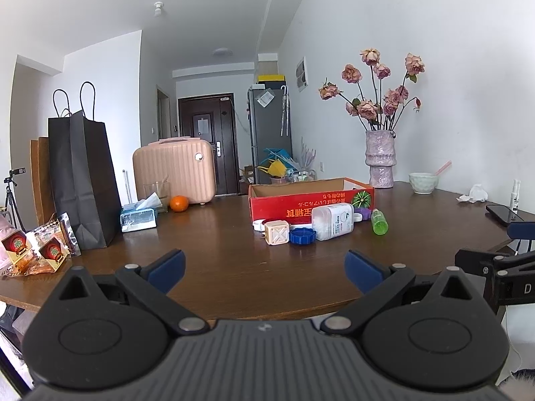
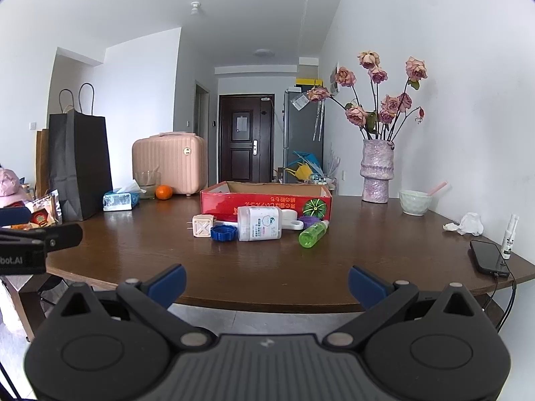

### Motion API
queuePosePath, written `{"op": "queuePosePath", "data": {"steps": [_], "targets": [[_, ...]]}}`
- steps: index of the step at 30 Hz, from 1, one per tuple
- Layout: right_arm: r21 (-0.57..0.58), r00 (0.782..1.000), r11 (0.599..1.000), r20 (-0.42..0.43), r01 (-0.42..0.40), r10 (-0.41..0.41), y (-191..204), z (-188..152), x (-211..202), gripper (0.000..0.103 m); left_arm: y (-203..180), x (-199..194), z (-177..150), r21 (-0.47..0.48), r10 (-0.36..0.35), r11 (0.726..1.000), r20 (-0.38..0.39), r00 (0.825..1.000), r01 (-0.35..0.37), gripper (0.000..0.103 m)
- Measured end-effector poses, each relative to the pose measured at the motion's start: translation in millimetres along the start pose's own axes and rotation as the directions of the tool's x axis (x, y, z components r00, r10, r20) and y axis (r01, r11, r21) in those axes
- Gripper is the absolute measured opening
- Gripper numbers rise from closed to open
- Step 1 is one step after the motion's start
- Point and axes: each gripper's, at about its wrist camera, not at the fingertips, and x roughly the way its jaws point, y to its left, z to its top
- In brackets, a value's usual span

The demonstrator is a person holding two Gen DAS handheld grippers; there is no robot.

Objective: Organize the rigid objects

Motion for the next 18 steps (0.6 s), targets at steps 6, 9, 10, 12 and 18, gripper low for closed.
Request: {"op": "queuePosePath", "data": {"steps": [6,9,10,12,18], "targets": [[0.002,1.000,1.000,-0.002,-0.001,0.001,0.5,-1.1,0.0,0.103,-0.9,-0.2,-0.8,-0.005,0.009,1.000,0.001,1.000,-0.009,0.103],[0.000,1.000,1.000,-0.001,-0.003,0.003,0.8,-1.0,0.1,0.103,0.3,0.3,-0.7,-0.010,0.015,1.000,0.005,1.000,-0.015,0.103],[-0.003,1.000,1.000,0.002,-0.002,0.002,1.2,-0.8,-0.1,0.103,0.3,0.6,-0.8,-0.012,0.016,1.000,0.006,1.000,-0.016,0.103],[-0.001,1.000,1.000,0.001,-0.003,0.003,1.1,-0.9,0.2,0.103,0.7,0.9,-0.8,-0.011,0.014,1.000,0.003,1.000,-0.014,0.103],[-0.003,1.000,1.000,-0.014,-0.008,0.008,1.9,-3.2,2.7,0.103,2.0,3.5,-2.8,-0.019,0.017,1.000,-0.012,1.000,-0.017,0.103]]}}
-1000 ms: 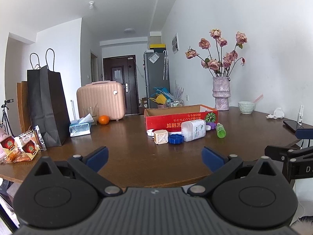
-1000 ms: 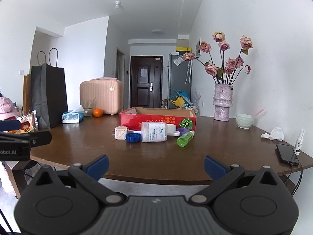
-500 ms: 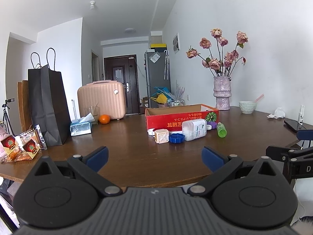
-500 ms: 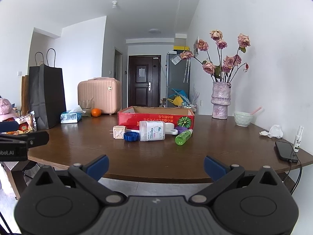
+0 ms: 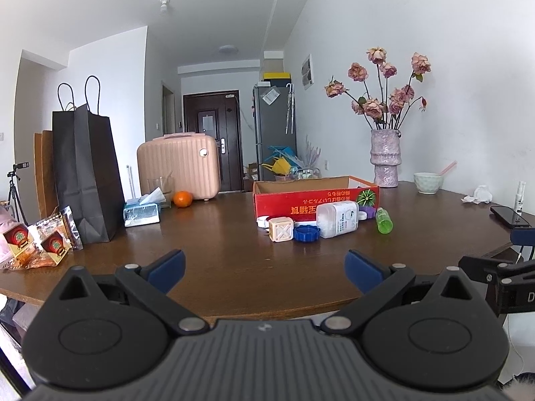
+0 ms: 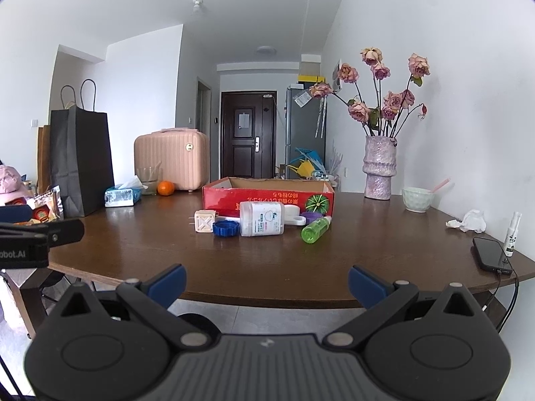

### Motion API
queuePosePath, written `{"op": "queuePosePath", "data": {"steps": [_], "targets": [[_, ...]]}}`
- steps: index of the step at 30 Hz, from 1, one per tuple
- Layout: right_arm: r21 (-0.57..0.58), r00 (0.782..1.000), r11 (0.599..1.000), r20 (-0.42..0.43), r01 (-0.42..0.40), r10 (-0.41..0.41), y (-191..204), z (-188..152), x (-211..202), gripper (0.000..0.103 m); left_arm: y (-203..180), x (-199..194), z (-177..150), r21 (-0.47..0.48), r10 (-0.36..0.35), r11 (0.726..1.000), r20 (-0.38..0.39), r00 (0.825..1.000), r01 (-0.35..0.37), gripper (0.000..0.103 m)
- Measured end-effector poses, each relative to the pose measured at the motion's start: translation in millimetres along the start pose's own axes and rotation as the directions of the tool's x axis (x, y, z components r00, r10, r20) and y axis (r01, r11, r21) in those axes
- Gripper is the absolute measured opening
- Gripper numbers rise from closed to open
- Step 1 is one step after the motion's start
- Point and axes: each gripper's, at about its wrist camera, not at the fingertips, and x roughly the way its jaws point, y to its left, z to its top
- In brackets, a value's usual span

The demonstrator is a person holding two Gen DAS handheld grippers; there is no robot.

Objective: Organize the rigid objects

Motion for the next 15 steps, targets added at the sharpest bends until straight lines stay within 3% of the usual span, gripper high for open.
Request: {"op": "queuePosePath", "data": {"steps": [15], "targets": [[0.043,0.999,0.999,-0.048,-0.017,0.019,-2,-11,14,0.103,-14,20,0,0.039,-0.006,0.999,-0.004,1.000,0.006,0.103]]}}
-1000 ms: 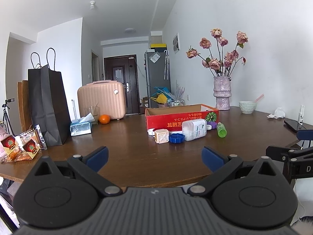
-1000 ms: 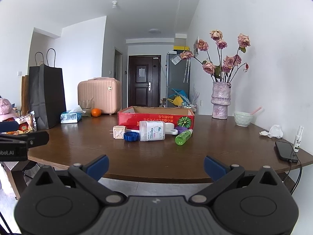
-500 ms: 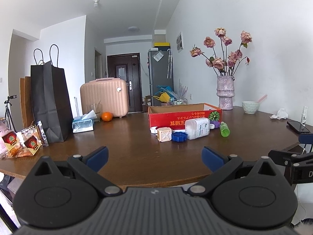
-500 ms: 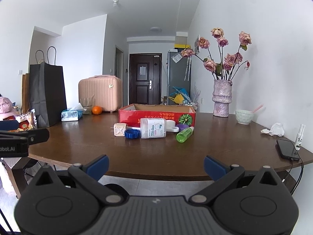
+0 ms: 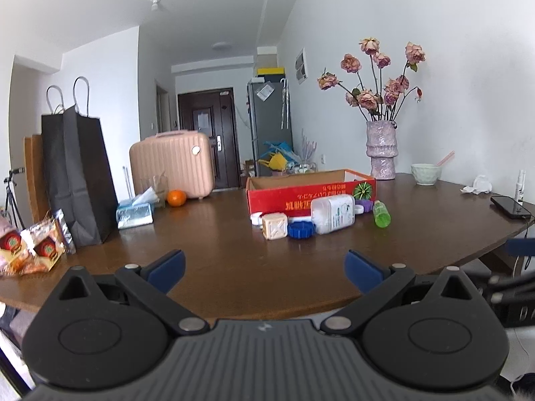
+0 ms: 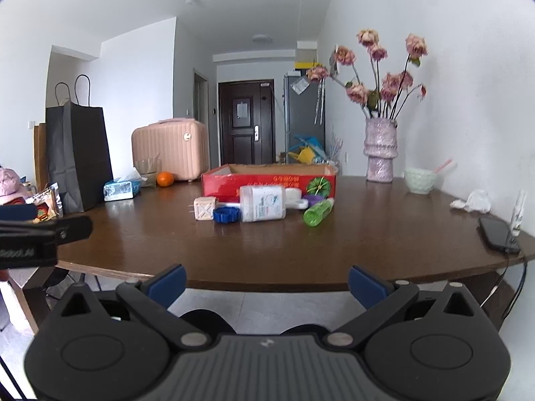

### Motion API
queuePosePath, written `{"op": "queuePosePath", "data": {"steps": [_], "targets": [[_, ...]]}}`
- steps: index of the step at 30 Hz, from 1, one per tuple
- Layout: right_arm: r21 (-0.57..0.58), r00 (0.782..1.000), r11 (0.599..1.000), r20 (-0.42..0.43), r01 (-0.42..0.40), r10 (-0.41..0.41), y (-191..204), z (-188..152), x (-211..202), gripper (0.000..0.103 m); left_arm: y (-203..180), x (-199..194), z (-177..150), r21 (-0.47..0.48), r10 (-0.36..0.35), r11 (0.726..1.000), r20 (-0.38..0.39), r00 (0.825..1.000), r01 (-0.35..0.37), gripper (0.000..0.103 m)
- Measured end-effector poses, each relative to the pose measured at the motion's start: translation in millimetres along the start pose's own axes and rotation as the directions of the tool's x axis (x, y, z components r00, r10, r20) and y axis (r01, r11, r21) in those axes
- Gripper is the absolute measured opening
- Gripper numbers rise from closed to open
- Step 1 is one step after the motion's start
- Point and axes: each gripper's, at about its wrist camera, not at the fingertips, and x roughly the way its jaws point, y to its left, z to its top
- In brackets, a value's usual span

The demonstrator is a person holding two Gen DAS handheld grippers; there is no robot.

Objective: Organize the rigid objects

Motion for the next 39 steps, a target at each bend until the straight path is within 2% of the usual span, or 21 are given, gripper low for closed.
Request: {"op": "queuePosePath", "data": {"steps": [3,12,16,20,23,25,27,28,32,33,35,36,37,39], "targets": [[-0.008,1.000,1.000,-0.010,-0.013,0.013,1,1,13,0.103,-2,19,7,-0.001,0.005,1.000,-0.012,1.000,-0.005,0.103],[0.031,0.998,0.999,0.058,0.011,-0.012,-23,34,60,0.103,0,93,24,-0.072,0.007,0.997,-0.059,0.998,-0.011,0.103],[0.024,0.997,0.999,0.063,0.037,-0.038,-35,46,88,0.103,-3,125,28,-0.031,0.033,0.999,-0.043,0.998,-0.035,0.103],[0.014,0.999,0.999,0.015,0.044,-0.044,-45,59,129,0.103,-6,162,32,0.000,0.031,1.000,-0.070,0.997,-0.032,0.103],[0.016,0.998,1.000,-0.053,0.021,-0.021,-53,67,167,0.103,-2,193,38,-0.031,0.000,1.000,-0.139,0.990,-0.004,0.103],[-0.004,0.996,1.000,-0.092,-0.016,0.016,-54,73,189,0.103,0,211,45,-0.076,-0.056,0.996,-0.168,0.984,0.043,0.103],[-0.019,0.996,1.000,-0.089,-0.018,0.016,-55,83,208,0.103,-2,230,53,-0.124,-0.116,0.988,-0.180,0.977,0.094,0.103],[-0.021,0.996,1.000,-0.090,-0.022,0.020,-54,88,216,0.103,-4,239,57,-0.145,-0.135,0.983,-0.182,0.974,0.109,0.102],[0.093,0.993,0.993,-0.089,-0.073,0.082,-69,111,257,0.102,-16,278,69,-0.214,-0.183,0.967,-0.200,0.963,0.140,0.073],[0.139,0.989,0.986,-0.099,-0.093,0.107,-75,115,269,0.099,-18,287,70,-0.222,-0.195,0.964,-0.213,0.958,0.146,0.069],[0.239,0.976,0.960,-0.125,-0.145,0.178,-89,124,295,0.078,-21,306,72,-0.270,-0.236,0.948,-0.233,0.944,0.170,0.055],[0.279,0.968,0.945,-0.135,-0.169,0.213,-94,127,307,0.060,-22,314,72,-0.301,-0.269,0.935,-0.245,0.932,0.191,0.051],[0.317,0.959,0.929,-0.142,-0.191,0.246,-100,128,317,0.048,-23,322,71,-0.325,-0.300,0.922,-0.259,0.918,0.209,0.047],[0.366,0.942,0.904,-0.160,-0.220,0.294,-105,128,336,0.042,-23,335,68,-0.377,-0.346,0.897,-0.274,0.897,0.230,0.037]]}}
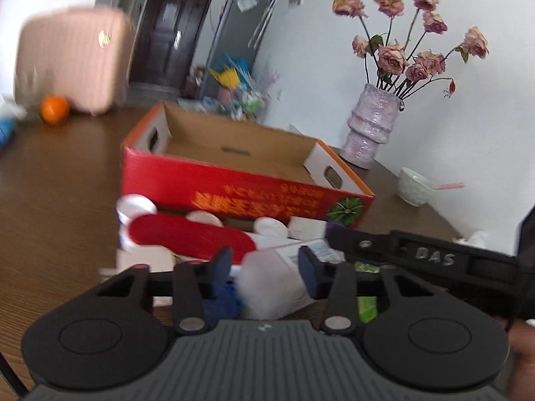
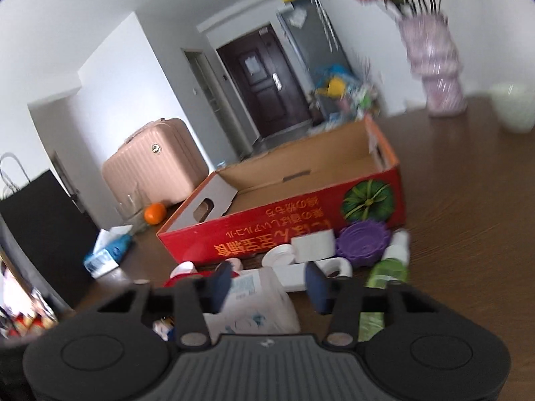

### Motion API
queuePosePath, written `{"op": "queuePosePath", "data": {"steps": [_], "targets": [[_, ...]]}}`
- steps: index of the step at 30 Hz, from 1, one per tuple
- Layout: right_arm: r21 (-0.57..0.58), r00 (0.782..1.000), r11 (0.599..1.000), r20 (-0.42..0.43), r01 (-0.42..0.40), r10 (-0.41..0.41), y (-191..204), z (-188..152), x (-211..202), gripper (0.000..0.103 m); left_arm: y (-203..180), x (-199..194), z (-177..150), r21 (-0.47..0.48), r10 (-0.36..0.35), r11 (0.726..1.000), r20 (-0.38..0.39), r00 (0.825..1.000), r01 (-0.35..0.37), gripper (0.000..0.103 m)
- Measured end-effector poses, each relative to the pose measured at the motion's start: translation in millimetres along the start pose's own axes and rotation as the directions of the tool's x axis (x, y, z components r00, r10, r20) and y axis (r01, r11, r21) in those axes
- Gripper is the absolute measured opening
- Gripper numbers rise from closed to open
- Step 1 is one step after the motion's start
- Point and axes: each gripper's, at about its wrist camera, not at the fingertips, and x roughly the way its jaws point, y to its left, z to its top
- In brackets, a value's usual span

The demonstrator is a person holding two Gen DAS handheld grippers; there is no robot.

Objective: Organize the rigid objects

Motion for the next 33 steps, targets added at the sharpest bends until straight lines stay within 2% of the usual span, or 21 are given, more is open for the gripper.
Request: {"op": "queuePosePath", "data": {"steps": [1,2,3,5,7,11,17,18,19,20,21,22,24,28,32,33], "targets": [[0.009,0.999,1.000,-0.024,-0.025,0.025,-3,1,7,0.032,2,4,0,-0.028,-0.022,0.999,-0.008,1.000,0.021,0.028],[0.025,0.998,0.999,-0.046,-0.048,0.049,-5,0,13,0.028,4,5,-1,-0.059,-0.033,0.998,-0.003,0.999,0.033,0.027],[0.048,0.996,0.996,-0.047,-0.074,0.077,-6,-3,14,0.028,4,2,-3,-0.074,-0.027,0.997,0.004,1.000,0.027,0.025],[0.023,0.996,0.997,-0.044,-0.070,0.071,0,-10,4,0.027,-1,-9,-9,-0.039,-0.029,0.999,0.004,1.000,0.029,0.021],[-0.028,0.998,0.998,-0.039,-0.056,0.055,7,-22,-15,0.026,-8,-27,-21,-0.006,-0.037,0.999,0.001,0.999,0.037,0.021],[-0.041,0.997,0.997,-0.050,-0.066,0.064,14,-62,-58,0.026,-15,-63,-56,0.031,-0.074,0.997,-0.017,0.997,0.074,0.021],[0.015,0.998,0.998,-0.012,-0.067,0.067,13,-105,-104,0.030,-24,-90,-89,0.031,-0.070,0.997,-0.029,0.997,0.071,0.022],[0.027,0.997,0.997,-0.007,-0.077,0.077,10,-107,-109,0.030,-26,-95,-90,0.027,-0.071,0.997,-0.024,0.997,0.072,0.023],[0.043,0.996,0.995,0.003,-0.085,0.084,8,-109,-113,0.030,-27,-98,-89,0.024,-0.068,0.997,-0.014,0.998,0.069,0.032],[0.054,0.996,0.995,0.018,-0.087,0.086,7,-109,-117,0.030,-28,-99,-88,0.023,-0.059,0.998,-0.003,0.998,0.059,0.046],[0.053,0.996,0.995,0.036,-0.084,0.082,6,-109,-119,0.031,-28,-100,-86,0.017,-0.041,0.999,0.016,0.999,0.041,0.050],[0.051,0.996,0.996,0.058,-0.067,0.064,4,-110,-121,0.036,-27,-99,-84,0.005,-0.023,1.000,0.032,0.999,0.023,0.053],[0.063,0.996,0.998,0.081,-0.030,0.025,0,-109,-120,0.038,-25,-92,-78,-0.009,-0.005,1.000,0.030,1.000,0.005,0.053],[0.103,0.996,0.993,0.067,-0.059,0.052,-5,-105,-111,0.038,-20,-74,-76,-0.025,-0.002,1.000,-0.026,1.000,0.001,0.053],[0.119,0.997,0.990,0.025,-0.071,0.069,-1,-105,-100,0.037,-12,-69,-82,-0.070,-0.077,0.995,-0.066,0.995,0.072,0.052],[0.123,0.997,0.989,0.010,-0.077,0.076,0,-106,-96,0.034,-10,-68,-83,-0.081,-0.091,0.993,-0.067,0.994,0.086,0.051]]}}
